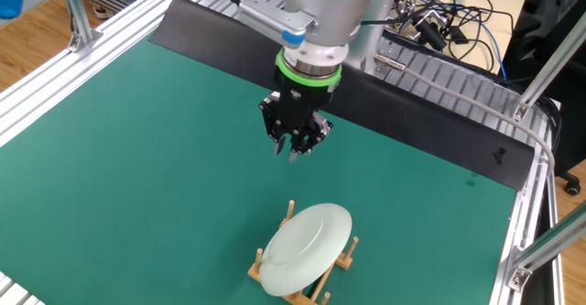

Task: Take the dish off the dish rack

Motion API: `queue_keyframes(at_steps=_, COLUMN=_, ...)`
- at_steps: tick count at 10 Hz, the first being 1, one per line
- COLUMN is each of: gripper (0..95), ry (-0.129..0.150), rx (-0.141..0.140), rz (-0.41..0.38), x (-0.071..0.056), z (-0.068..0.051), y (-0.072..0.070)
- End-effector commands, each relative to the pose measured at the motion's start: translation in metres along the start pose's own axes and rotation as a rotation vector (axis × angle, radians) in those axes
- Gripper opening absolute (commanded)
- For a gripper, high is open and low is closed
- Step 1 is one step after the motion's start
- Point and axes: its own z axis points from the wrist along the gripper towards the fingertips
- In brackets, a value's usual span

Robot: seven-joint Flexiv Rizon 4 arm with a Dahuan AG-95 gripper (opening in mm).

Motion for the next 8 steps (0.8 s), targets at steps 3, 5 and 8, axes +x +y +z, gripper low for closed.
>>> queue_keyframes(at_steps=3, gripper=38.0, ry=0.001, rx=0.002, rz=0.035, x=-0.027, z=-0.015, y=0.024)
queue_keyframes(at_steps=5, gripper=38.0, ry=-0.003, rx=0.003, rz=0.058, x=-0.036, z=-0.017, y=0.035)
queue_keyframes(at_steps=8, gripper=38.0, ry=-0.004, rx=0.008, rz=0.112, x=-0.042, z=-0.015, y=0.057)
